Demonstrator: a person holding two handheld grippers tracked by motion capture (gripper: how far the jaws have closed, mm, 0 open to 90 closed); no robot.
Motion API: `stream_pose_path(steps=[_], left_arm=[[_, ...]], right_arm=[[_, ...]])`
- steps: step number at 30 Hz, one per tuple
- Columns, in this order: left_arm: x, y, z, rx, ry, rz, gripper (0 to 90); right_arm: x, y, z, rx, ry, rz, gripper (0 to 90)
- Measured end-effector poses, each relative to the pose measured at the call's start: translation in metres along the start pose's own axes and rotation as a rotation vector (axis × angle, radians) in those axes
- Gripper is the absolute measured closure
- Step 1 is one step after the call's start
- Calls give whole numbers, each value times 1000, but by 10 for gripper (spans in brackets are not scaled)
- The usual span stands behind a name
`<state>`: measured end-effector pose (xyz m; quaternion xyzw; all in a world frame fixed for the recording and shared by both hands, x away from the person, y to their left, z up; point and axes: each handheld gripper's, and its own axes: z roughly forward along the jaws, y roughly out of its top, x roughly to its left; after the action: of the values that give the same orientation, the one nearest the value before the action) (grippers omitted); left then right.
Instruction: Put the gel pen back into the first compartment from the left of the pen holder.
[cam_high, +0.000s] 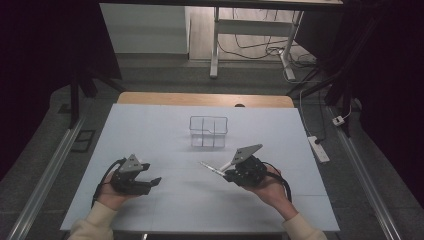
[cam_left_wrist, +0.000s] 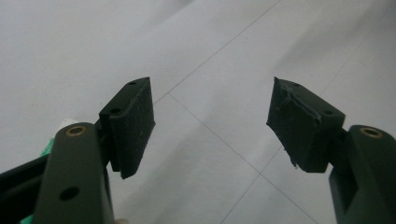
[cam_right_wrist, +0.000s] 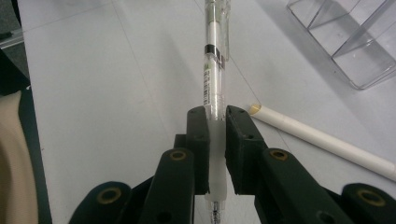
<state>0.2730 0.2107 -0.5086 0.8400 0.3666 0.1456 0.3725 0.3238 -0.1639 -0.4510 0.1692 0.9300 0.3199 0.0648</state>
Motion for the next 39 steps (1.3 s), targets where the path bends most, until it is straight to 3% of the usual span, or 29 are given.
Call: stream_pose_path(steps=[17,39], left_arm=[[-7,7,6,2,-12,31,314],[-25,23,11,-17,-44,106,298]], right_arm=[[4,8,0,-36,7,-37,792],[6,20,17,-17,39,-62,791]])
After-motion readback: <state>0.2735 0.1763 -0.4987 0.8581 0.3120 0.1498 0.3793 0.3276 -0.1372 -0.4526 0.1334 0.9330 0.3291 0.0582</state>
